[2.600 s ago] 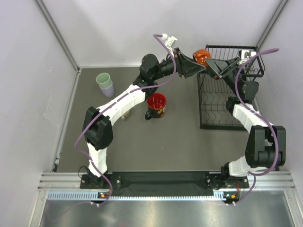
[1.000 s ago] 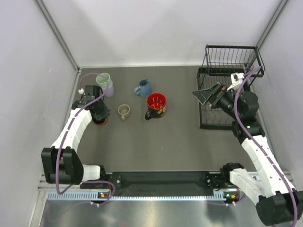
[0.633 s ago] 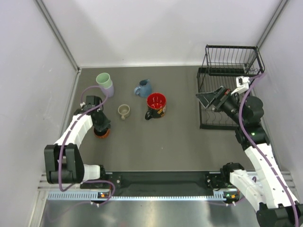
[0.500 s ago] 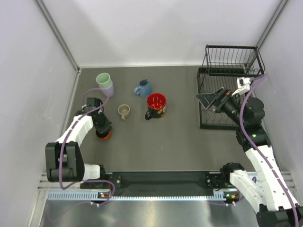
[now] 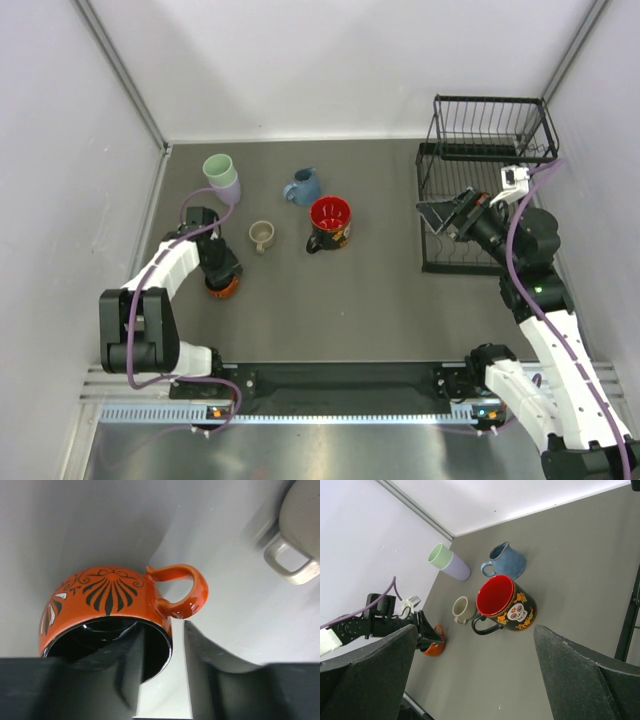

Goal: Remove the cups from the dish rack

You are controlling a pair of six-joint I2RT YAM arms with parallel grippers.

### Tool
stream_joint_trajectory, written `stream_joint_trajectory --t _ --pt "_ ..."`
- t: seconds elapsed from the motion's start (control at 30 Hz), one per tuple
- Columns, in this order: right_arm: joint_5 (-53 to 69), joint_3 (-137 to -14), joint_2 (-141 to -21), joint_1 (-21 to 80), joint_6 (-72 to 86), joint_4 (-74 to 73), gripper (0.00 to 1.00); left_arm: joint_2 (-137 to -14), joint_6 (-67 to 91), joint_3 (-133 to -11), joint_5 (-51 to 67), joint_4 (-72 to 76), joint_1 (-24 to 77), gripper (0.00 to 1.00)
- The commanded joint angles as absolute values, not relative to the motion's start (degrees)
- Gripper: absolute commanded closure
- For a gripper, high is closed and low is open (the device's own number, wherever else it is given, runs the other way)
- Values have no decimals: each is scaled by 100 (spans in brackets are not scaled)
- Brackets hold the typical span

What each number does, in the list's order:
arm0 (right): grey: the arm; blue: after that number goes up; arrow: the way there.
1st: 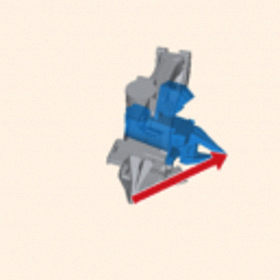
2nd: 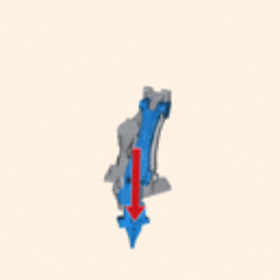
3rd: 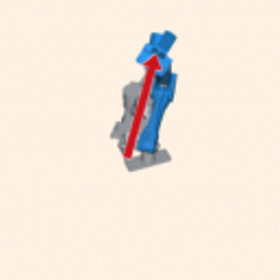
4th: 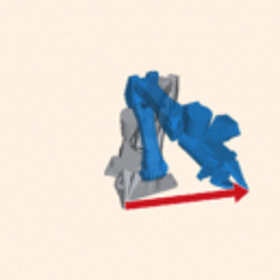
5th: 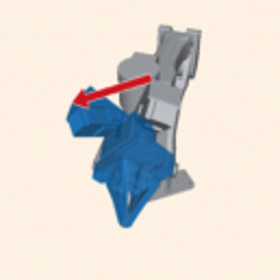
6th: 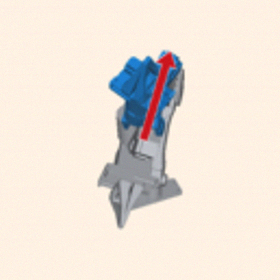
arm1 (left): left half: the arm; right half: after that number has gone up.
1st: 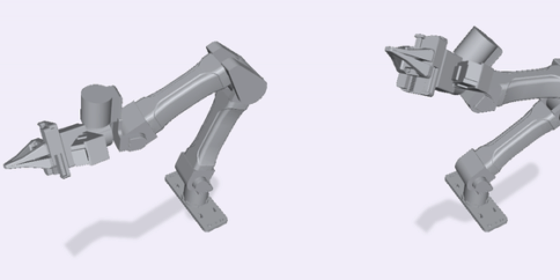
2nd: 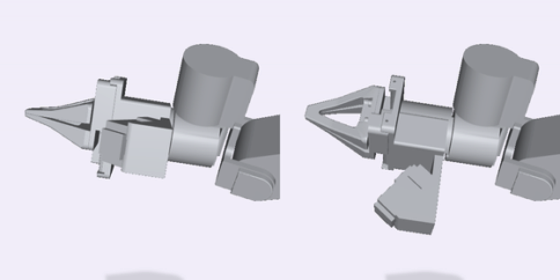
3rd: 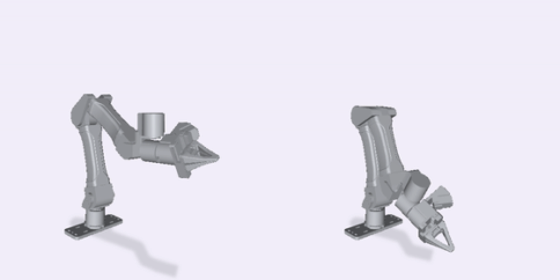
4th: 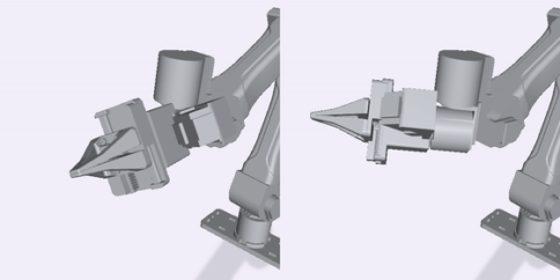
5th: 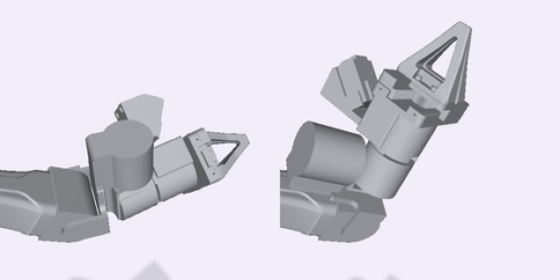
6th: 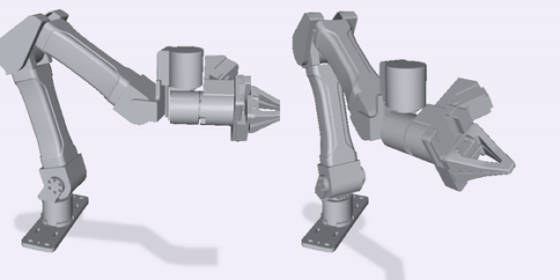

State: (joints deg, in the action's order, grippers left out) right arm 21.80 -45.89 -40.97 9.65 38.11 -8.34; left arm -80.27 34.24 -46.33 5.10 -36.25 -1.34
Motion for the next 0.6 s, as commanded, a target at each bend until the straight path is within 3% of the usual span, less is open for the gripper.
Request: stream_joint_trajectory --t 0.0,0.17,0.23,0.27,0.43,0.57 --pt "2101 -4957 -3990 1046 3683 -826 0 -7841 3392 -4869 492 -3638 -149 56" --pt "1820 -5185 -3990 1055 3402 -1142 0 -7629 3419 -5333 492 -3945 -149 41" --pt "1741 -5343 -4104 1055 3226 -1432 0 -7436 3375 -5580 527 -4077 -149 24" --pt "1688 -5448 -4139 1063 3182 -1528 0 -7366 3297 -5816 623 -4087 -141 2" --pt "1758 -5765 -4517 1230 2471 -1941 0 -6883 3199 -6415 1255 -3895 -132 1" --pt "1380 -6125 -4710 1423 2145 -2162 0 -6461 3164 -6442 2502 -2737 -53 1"
